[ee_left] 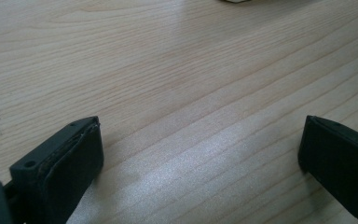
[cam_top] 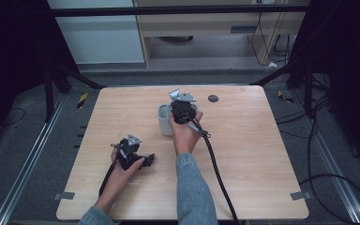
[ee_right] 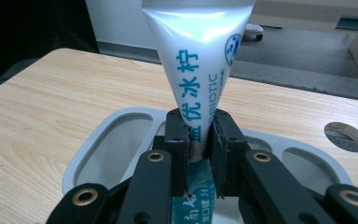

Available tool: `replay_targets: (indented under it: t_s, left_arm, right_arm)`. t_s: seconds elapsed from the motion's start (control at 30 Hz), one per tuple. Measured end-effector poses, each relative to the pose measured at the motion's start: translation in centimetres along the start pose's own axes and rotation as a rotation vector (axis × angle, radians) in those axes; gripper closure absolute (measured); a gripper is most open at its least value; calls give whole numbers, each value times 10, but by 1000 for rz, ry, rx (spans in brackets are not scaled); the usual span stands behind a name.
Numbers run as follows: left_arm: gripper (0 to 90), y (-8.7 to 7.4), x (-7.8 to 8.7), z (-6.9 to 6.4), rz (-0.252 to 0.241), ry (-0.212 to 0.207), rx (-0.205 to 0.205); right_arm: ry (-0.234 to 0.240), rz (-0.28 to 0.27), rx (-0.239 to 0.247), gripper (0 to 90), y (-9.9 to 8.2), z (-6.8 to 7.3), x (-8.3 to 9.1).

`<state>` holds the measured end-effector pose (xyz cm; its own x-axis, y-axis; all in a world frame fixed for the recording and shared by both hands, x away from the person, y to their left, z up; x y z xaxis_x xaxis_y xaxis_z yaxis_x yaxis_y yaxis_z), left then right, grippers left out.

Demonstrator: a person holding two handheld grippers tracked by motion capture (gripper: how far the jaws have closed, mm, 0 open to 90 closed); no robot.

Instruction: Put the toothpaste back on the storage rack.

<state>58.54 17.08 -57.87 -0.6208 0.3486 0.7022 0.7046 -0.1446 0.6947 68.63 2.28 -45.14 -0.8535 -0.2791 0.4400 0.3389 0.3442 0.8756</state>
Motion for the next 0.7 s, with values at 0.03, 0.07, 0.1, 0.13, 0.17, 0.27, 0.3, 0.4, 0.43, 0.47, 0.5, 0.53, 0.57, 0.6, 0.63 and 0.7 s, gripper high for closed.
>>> replay_targets:
  t_s: [0.03,0.07,0.1,0.13,0.17,0.27,0.3,0.4,0.43,0.47,0.5,0.53,0.57,0.6,0.63,0.7]
  left_arm:
    - [0,0,0,0,0,0,0]
    - [0,0,0,0,0,0,0]
    - [0,0,0,0,0,0,0]
    - [0,0,0,0,0,0,0]
    - [0,0,0,0,0,0,0]
    - [0,0,0,0,0,0,0]
    - [0,0,0,0,0,0,0]
    - [0,0,0,0,0,0,-2]
    - [0,0,0,0,0,0,-2]
    - [0,0,0,0,0,0,-2]
    - [0,0,0,0,0,0,-2]
    - [0,0,0,0,0,0,-2]
    - [0,0,0,0,0,1,-3]
    - [0,0,0,0,0,0,-2]
    - [0,0,0,0,0,0,-3]
    - [0,0,0,0,0,0,-3]
  right_arm:
    - [2,0,-1,778,0,1,0]
    - [5,1,-4,776,1,1,-1]
    - [5,1,-4,776,1,1,-1]
    - [7,3,-4,774,1,3,-2]
    - [8,4,3,773,2,3,-3]
    - [12,15,20,768,3,6,-5]
    - [12,15,20,768,3,6,-5]
    - [24,34,37,758,5,13,-9]
    - [22,38,37,755,5,13,-10]
    - [22,39,36,753,6,13,-10]
    - [22,39,36,753,6,13,-10]
    - [25,40,26,750,5,13,-11]
    - [26,40,26,748,5,13,-11]
    - [28,40,25,746,5,13,-11]
    - [30,41,24,744,5,13,-11]
    - [33,42,21,742,5,13,-10]
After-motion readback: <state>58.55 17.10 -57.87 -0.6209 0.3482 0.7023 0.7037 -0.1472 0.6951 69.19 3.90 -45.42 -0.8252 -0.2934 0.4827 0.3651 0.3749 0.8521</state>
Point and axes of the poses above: each handheld gripper's, and its own axes: x roughly backward along the jaws, y roughly out of its top, z roughly to its left, the point moved 10 cm from there along -x, roughly forward along the jaws, and after that the axes turned 14 degrees about x, right-handed, at the moved point
